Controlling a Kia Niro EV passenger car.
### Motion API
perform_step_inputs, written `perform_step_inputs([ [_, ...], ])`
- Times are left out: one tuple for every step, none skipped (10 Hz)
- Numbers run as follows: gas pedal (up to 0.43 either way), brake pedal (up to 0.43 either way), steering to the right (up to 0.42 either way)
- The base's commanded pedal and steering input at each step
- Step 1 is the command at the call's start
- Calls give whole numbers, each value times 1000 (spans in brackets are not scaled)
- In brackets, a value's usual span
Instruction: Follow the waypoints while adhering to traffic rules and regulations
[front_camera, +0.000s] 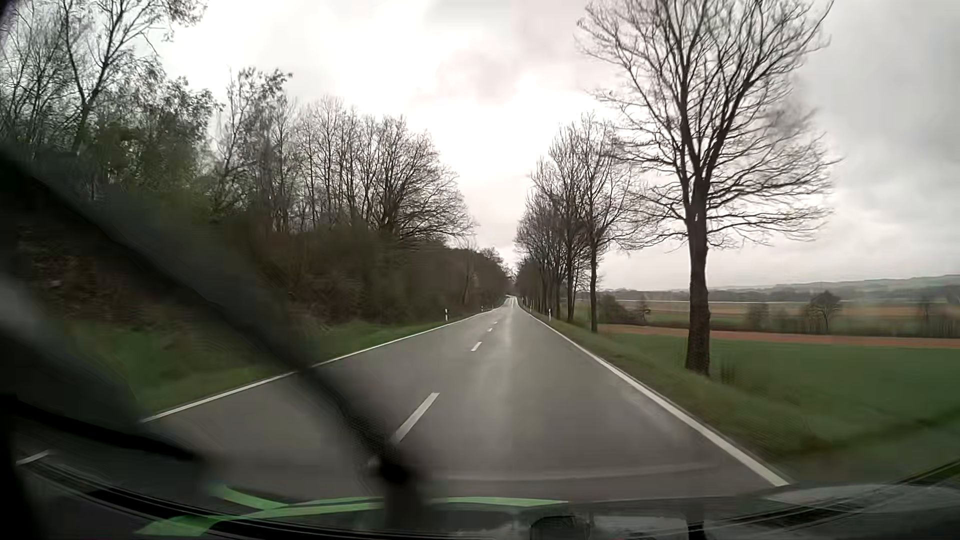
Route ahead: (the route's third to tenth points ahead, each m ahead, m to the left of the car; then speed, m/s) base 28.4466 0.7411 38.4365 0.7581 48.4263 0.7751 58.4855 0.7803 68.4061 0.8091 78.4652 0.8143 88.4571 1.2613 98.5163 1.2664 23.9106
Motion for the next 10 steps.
perform_step_inputs([
  [189, 0, -3],
  [157, 0, -4],
  [130, 0, -4],
  [110, 0, -4],
  [110, 0, -4],
  [110, 0, -4],
  [130, 0, -4],
  [138, 0, -4],
  [150, 0, -4],
  [169, 0, -3],
])
